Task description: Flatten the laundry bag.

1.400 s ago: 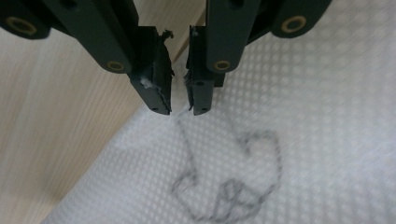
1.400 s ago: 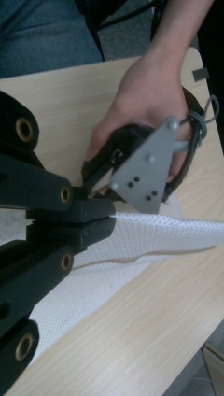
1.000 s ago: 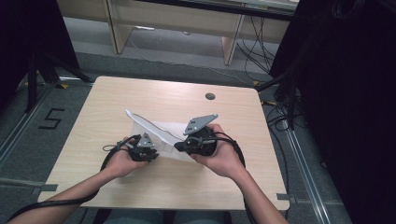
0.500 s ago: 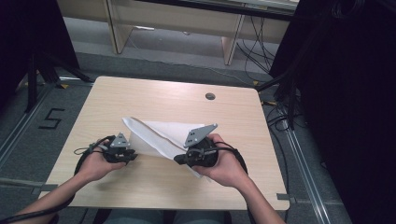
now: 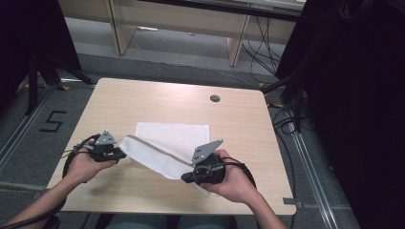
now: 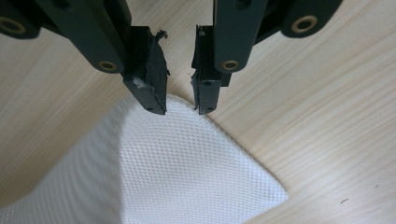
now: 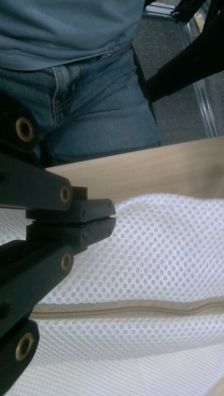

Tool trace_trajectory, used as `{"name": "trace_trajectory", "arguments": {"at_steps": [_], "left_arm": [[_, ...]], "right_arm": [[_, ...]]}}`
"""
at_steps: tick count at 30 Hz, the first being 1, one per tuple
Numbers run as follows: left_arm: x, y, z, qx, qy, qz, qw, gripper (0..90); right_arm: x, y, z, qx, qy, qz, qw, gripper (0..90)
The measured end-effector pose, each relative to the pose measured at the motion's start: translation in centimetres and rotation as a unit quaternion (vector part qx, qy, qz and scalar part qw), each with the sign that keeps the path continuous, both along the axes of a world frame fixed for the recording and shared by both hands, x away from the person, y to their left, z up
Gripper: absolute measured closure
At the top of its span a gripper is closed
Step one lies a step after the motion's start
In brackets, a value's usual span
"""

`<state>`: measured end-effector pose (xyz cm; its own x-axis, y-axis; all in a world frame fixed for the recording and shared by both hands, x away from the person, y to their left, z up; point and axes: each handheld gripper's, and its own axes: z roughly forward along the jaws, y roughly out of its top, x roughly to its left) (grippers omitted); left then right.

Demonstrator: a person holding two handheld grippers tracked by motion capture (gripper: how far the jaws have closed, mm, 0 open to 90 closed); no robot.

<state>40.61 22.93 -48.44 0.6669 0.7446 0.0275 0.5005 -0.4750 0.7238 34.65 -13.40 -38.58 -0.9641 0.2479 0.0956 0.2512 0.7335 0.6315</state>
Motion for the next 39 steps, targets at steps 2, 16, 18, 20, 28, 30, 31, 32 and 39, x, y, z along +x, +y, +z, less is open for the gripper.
{"name": "trace_trajectory", "arguments": {"at_steps": [2,16,18,20,28,30,31,32,39], "left_arm": [[0.0,-0.1,-0.2,-0.02,-0.001,0.015,0.9997,73.1],[0.7,0.6,-0.2,-0.036,-0.012,0.043,0.9983,68.5],[0.7,0.4,-0.1,-0.038,-0.015,0.034,0.9986,67.4],[0.4,-0.2,0.0,-0.043,-0.022,0.025,0.9985,66.4],[-0.5,-3.2,0.0,-0.042,-0.021,-0.037,0.9982,62.6],[-0.8,-4.0,-0.1,-0.038,-0.017,-0.054,0.9977,61.6],[-0.9,-4.4,-0.2,-0.045,-0.012,-0.057,0.9973,61.1],[-1.0,-4.7,-0.2,-0.037,-0.011,-0.067,0.997,60.6],[-1.4,-5.4,-0.9,-0.031,0.013,-0.085,0.9959,57.3]], "right_arm": [[-0.1,-0.1,-0.2,-0.001,0.004,0.001,1.0,90.0],[-0.9,-1.1,-3.6,-0.028,0.054,-0.008,0.9981,90.0],[-0.7,-1.0,-4.4,-0.034,0.062,-0.009,0.9974,90.0],[-0.6,-0.9,-5.1,-0.032,0.064,-0.007,0.9974,90.0],[-0.7,0.2,-7.0,-0.058,0.085,-0.018,0.9945,90.0],[-0.6,0.5,-7.4,-0.06,0.089,-0.023,0.9939,90.0],[-0.5,0.6,-7.6,-0.063,0.085,-0.026,0.9941,90.0],[-0.5,0.8,-7.8,-0.064,0.089,-0.03,0.9935,90.0],[-0.1,1.5,-8.5,-0.052,0.09,-0.069,0.9922,76.5]]}}
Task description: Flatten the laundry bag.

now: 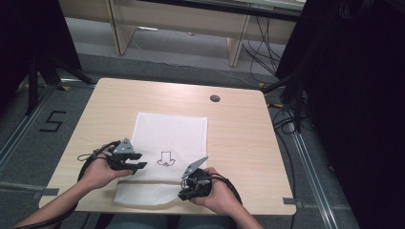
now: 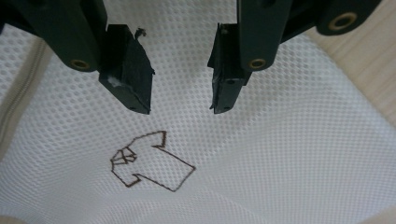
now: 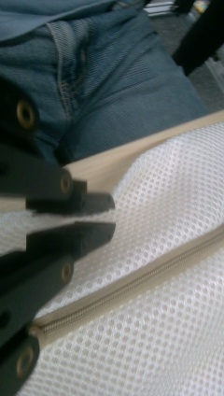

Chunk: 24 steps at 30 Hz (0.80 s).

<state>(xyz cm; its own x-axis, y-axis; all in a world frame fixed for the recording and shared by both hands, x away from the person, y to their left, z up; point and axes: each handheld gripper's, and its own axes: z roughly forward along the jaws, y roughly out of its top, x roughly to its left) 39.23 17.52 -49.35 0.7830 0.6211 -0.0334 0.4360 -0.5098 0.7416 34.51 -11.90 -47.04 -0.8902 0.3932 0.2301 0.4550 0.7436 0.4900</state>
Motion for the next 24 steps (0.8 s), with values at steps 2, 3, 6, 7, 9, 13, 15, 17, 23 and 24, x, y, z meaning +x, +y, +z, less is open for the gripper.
{"name": "trace_trajectory", "arguments": {"at_steps": [2,3,6,7,9,13,15,17,23,24], "left_arm": [[-0.1,0.3,0.1,0.006,0.003,0.0,1.0,57.0],[-0.1,0.4,0.2,0.006,0.002,-0.002,1.0,57.0],[-0.2,0.9,0.4,-0.001,0.007,0.006,1.0,57.0],[-0.4,1.1,0.5,-0.001,0.01,0.012,0.9999,57.2],[-0.6,1.4,0.6,0.007,0.014,0.01,0.9998,59.0],[-1.3,2.0,0.8,0.014,0.042,0.012,0.999,65.3],[-1.6,2.3,0.7,0.027,0.054,0.0,0.9982,69.4],[-1.7,2.5,0.5,0.041,0.063,-0.006,0.9972,74.2],[-1.4,2.2,-0.2,0.083,0.085,-0.028,0.9926,79.9],[-1.3,2.1,-0.4,0.091,0.085,-0.031,0.9917,79.9]], "right_arm": [[0.1,-0.4,0.6,0.017,-0.007,-0.009,0.9998,72.2],[0.2,-0.7,1.1,0.027,-0.007,-0.018,0.9994,70.3],[1.0,-2.2,2.5,0.056,-0.031,-0.052,0.9966,67.0],[1.3,-2.7,2.8,0.061,-0.037,-0.071,0.9949,66.9],[1.9,-3.7,3.1,0.056,-0.04,-0.109,0.9917,68.4],[3.3,-5.0,2.0,-0.002,-0.065,-0.15,0.9866,81.8],[3.7,-5.3,1.6,-0.025,-0.057,-0.161,0.985,88.1],[4.1,-5.3,1.1,-0.034,-0.06,-0.163,0.9843,90.0],[5.1,-4.3,-0.2,-0.055,-0.046,-0.168,0.9832,90.0],[5.1,-4.2,-0.4,-0.062,-0.045,-0.165,0.9833,90.0]]}}
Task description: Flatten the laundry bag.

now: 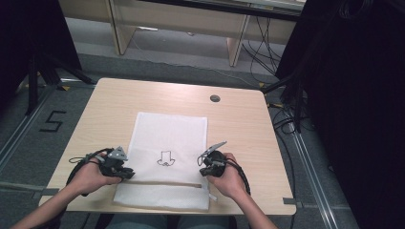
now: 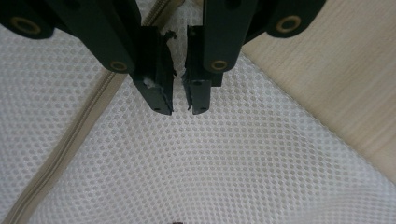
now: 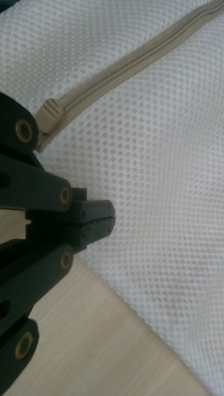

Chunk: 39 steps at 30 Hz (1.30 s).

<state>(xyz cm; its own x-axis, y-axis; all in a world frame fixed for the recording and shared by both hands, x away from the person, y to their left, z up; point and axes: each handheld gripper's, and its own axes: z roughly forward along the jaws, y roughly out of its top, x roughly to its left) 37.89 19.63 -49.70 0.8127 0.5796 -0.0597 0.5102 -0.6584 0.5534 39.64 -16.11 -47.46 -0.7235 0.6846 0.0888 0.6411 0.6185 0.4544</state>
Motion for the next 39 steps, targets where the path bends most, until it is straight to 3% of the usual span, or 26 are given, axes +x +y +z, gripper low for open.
{"name": "trace_trajectory", "arguments": {"at_steps": [1,2,3,4,5,6,7,8,12,13,15,16,17,19,20,21,22,23,24,27,30,31,36,37,38,39], "left_arm": [[0.0,-0.2,-0.1,-0.014,0.0,0.008,0.9999,80.3],[0.2,0.0,0.0,-0.001,0.004,-0.003,1.0,80.3],[0.3,-0.1,-0.1,-0.007,0.004,-0.002,1.0,80.4],[0.2,-0.3,-0.2,-0.021,0.005,0.013,0.9997,80.4],[0.5,-0.1,-0.1,-0.005,0.003,-0.005,1.0,80.4],[0.5,-0.2,-0.1,-0.005,0.003,-0.005,1.0,80.4],[0.4,-0.4,-0.2,-0.021,0.002,0.01,0.9997,80.5],[0.6,-0.3,-0.1,-0.005,0.002,-0.005,1.0,80.4],[0.7,-0.7,-0.1,-0.006,-0.005,-0.004,1.0,80.4],[0.6,-1.0,-0.3,-0.023,-0.006,0.014,0.9996,80.4],[0.7,-1.3,-0.4,-0.027,-0.009,0.02,0.9994,80.4],[1.0,-1.0,-0.1,-0.003,-0.009,-0.006,0.9999,80.3],[0.8,-1.5,-0.4,-0.03,-0.011,0.024,0.9992,80.2],[1.1,-1.5,-0.3,-0.019,-0.008,0.01,0.9997,79.9],[1.0,-1.7,-0.5,-0.031,-0.01,0.021,0.9992,79.9],[1.1,-1.7,-0.4,-0.024,-0.013,0.014,0.9995,79.7],[1.1,-1.7,-0.4,-0.024,-0.013,0.014,0.9995,79.6],[1.2,-1.6,-0.3,-0.011,-0.014,0.002,0.9998,79.6],[1.1,-1.9,-0.5,-0.031,-0.019,0.021,0.9992,79.4],[1.1,-2.0,-0.5,-0.037,-0.017,0.018,0.999,78.6],[1.2,-2.0,-0.5,-0.033,-0.018,0.016,0.9992,78.3],[1.2,-2.1,-0.5,-0.035,-0.013,0.018,0.9991,78.1],[1.0,-2.5,-0.6,-0.035,-0.018,0.015,0.9991,77.6],[1.0,-2.5,-0.5,-0.035,-0.02,0.012,0.9991,77.4],[1.2,-2.2,-0.3,-0.013,-0.018,-0.01,0.9997,77.4],[1.1,-2.2,-0.4,-0.02,-0.014,-0.005,0.9997,77.3]], "right_arm": [[-0.1,0.1,-0.4,-0.007,0.006,-0.002,1.0,90.0],[-0.1,0.1,-0.4,-0.007,0.006,-0.002,1.0,90.0],[-0.1,0.0,-0.5,-0.011,0.007,-0.003,0.9999,90.0],[-0.1,-0.1,-0.5,-0.011,0.009,-0.005,0.9999,90.0],[-0.1,-0.2,-0.6,-0.012,0.008,-0.007,0.9999,90.0],[-0.1,-0.4,-0.6,-0.013,0.011,-0.01,0.9998,90.0],[0.0,-0.5,-0.7,-0.012,0.009,-0.01,0.9998,90.0],[0.0,-0.6,-0.8,-0.01,0.01,-0.012,0.9998,90.0],[0.0,-0.6,-0.8,-0.019,0.007,-0.016,0.9997,90.0],[0.0,-0.6,-0.8,-0.02,0.009,-0.022,0.9995,90.0],[0.0,-0.7,-0.7,-0.023,0.015,-0.034,0.9991,90.0],[0.1,-0.9,-0.8,-0.021,0.008,-0.027,0.9994,90.0],[0.2,-0.9,-0.8,-0.021,0.011,-0.034,0.9991,90.0],[0.2,-1.1,-0.7,-0.024,0.015,-0.048,0.9984,90.0],[0.1,-1.1,-0.7,-0.025,0.02,-0.055,0.998,90.0],[0.4,-1.4,-0.8,-0.022,0.008,-0.039,0.999,90.0],[0.4,-1.4,-0.8,-0.022,0.008,-0.039,0.999,90.0],[0.4,-1.4,-0.8,-0.023,0.007,-0.038,0.999,90.0],[0.4,-1.4,-0.8,-0.025,0.01,-0.049,0.9984,90.0],[0.5,-1.5,-0.8,-0.024,0.008,-0.047,0.9986,90.0],[0.4,-1.5,-0.7,-0.03,0.018,-0.064,0.9974,90.0],[0.6,-1.7,-0.8,-0.027,0.009,-0.052,0.9983,90.0],[0.4,-1.9,-0.7,-0.028,0.013,-0.054,0.998,90.0],[0.3,-1.9,-0.7,-0.026,0.02,-0.061,0.9976,90.0],[0.3,-1.9,-0.7,-0.026,0.02,-0.061,0.9976,90.0],[0.4,-2.0,-0.8,-0.023,0.011,-0.053,0.9983,90.0]]}}
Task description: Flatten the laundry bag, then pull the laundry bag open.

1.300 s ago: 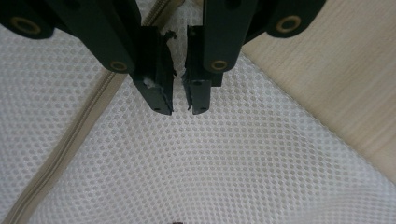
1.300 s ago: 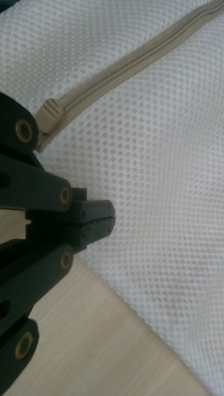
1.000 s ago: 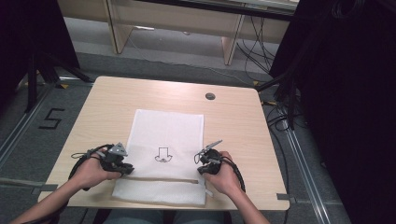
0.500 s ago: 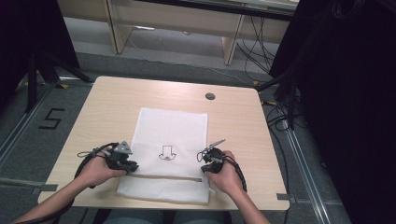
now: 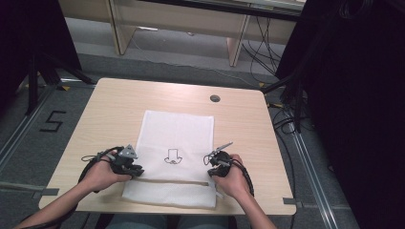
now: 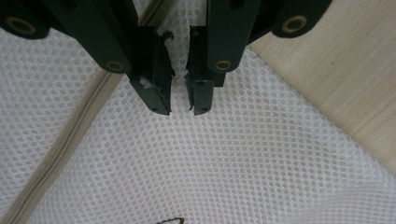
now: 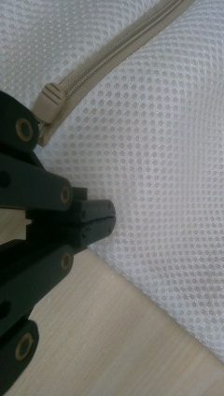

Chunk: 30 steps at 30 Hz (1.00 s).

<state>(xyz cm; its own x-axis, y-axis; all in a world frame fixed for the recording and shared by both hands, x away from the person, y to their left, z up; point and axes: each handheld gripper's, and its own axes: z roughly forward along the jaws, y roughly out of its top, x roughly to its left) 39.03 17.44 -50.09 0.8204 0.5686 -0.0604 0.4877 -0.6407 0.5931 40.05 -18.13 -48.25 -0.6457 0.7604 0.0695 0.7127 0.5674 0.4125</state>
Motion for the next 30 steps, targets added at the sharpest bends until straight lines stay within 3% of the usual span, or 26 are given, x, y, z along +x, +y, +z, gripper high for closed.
{"name": "trace_trajectory", "arguments": {"at_steps": [1,3,4,7,8,10,11,13,15,22,23,24,27,28,30], "left_arm": [[-0.1,-0.2,-0.1,-0.017,-0.004,0.018,0.9997,76.7],[-0.1,-0.1,-0.1,-0.021,-0.007,0.024,0.9995,72.1],[-0.1,-0.1,-0.1,-0.024,-0.008,0.024,0.9994,70.6],[-0.1,0.1,0.3,-0.045,-0.013,0.032,0.9984,68.1],[-0.1,0.0,0.4,-0.056,-0.02,0.033,0.9977,67.1],[-0.3,-0.2,0.6,-0.072,-0.023,0.036,0.9965,62.7],[-0.3,-0.3,0.7,-0.075,-0.034,0.031,0.9961,62.7],[-0.5,-0.6,0.9,-0.082,-0.037,0.029,0.9955,58.1],[-0.8,-1.3,1.2,-0.109,-0.036,0.035,0.9928,52.8],[-1.2,-2.6,1.2,-0.117,-0.051,0.009,0.9918,46.0],[-1.2,-2.6,1.3,-0.116,-0.052,0.012,0.9918,44.4],[-1.2,-2.6,1.3,-0.116,-0.052,0.012,0.9918,43.9],[-1.4,-2.8,1.6,-0.14,-0.042,0.03,0.9888,42.4],[-1.4,-2.9,1.7,-0.143,-0.051,0.027,0.988,41.2],[-1.6,-3.2,1.8,-0.144,-0.049,0.031,0.9878,39.5]], "right_arm": [[0.0,-0.1,0.0,0.002,0.001,0.001,1.0,90.0],[-0.1,-0.2,0.1,0.009,0.006,-0.016,0.9998,87.9],[0.0,-0.4,0.2,0.013,-0.009,-0.008,0.9998,86.4],[-0.1,-0.9,0.7,0.028,-0.028,-0.02,0.999,83.1],[-0.3,-1.0,1.0,0.03,-0.024,-0.039,0.9985,82.0],[-0.5,-1.8,1.5,0.051,-0.053,-0.037,0.9966,79.8],[-0.5,-1.8,1.5,0.051,-0.053,-0.037,0.9966,79.8],[-0.7,-2.3,1.9,0.048,-0.061,-0.044,0.996,76.8],[-0.9,-2.8,2.1,0.05,-0.059,-0.052,0.9956,74.6],[-1.0,-3.1,2.1,0.057,-0.057,-0.048,0.9956,73.4],[-1.1,-3.1,2.0,0.065,-0.073,-0.057,0.9936,73.4],[-1.1,-3.1,2.0,0.065,-0.073,-0.057,0.9936,73.4],[-1.2,-3.2,2.3,0.066,-0.064,-0.058,0.9941,73.3],[-1.4,-3.2,2.4,0.071,-0.064,-0.064,0.9934,73.9],[-1.7,-3.1,2.6,0.074,-0.066,-0.059,0.9933,75.4]]}}
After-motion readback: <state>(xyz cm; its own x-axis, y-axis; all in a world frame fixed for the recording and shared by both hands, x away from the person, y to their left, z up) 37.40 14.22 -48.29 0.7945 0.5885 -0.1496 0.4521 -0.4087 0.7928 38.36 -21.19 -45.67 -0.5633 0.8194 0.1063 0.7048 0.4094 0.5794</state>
